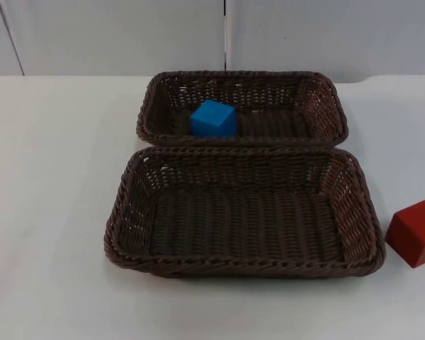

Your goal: Pick up one cube with the left hand and place it into the upper basket. Pick up one cube with the right hand and place it into the lower basket.

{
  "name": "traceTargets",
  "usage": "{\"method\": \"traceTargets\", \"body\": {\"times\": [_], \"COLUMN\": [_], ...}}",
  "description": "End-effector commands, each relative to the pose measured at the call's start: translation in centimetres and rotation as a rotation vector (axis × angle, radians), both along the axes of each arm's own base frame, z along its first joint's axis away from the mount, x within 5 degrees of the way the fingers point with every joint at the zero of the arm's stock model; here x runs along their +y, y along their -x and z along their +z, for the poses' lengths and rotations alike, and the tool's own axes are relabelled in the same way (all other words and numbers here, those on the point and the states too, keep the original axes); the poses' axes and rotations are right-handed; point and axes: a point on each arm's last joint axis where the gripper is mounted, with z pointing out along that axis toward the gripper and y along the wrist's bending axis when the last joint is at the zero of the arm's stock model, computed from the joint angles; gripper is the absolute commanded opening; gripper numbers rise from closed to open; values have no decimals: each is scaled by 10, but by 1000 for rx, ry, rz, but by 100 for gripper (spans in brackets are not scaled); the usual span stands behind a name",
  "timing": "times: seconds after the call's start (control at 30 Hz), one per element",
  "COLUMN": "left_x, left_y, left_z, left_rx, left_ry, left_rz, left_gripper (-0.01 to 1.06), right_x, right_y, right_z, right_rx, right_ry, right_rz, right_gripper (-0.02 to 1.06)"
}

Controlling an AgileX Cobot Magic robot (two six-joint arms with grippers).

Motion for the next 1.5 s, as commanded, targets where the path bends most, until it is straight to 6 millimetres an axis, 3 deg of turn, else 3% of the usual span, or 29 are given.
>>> {"method": "traceTargets", "body": {"times": [0.0,0.73,1.0,1.23,1.3,1.43,1.47], "left_x": [1,1,1,1,1,1,1], "left_y": [2,2,2,2,3,3,3], "left_z": [-1,-2,-2,-2,-2,-2,-2], "left_rx": [2,10,11,14,18,20,20], "left_ry": [2,-1,3,1,0,-1,-1], "left_rz": [3,3,2,2,2,2,2], "left_gripper": [98,98,98,98,98,98,98], "right_x": [0,0,0,3,4,8,8], "right_y": [-1,-1,-6,-51,-61,-106,-106], "right_z": [-1,-1,19,40,41,39,39], "right_rx": [-4,-8,-49,107,146,328,328], "right_ry": [3,2,-1,19,31,63,63], "right_rz": [-6,-6,-7,-2,3,35,35], "right_gripper": [105,105,105,105,105,105,105]}}
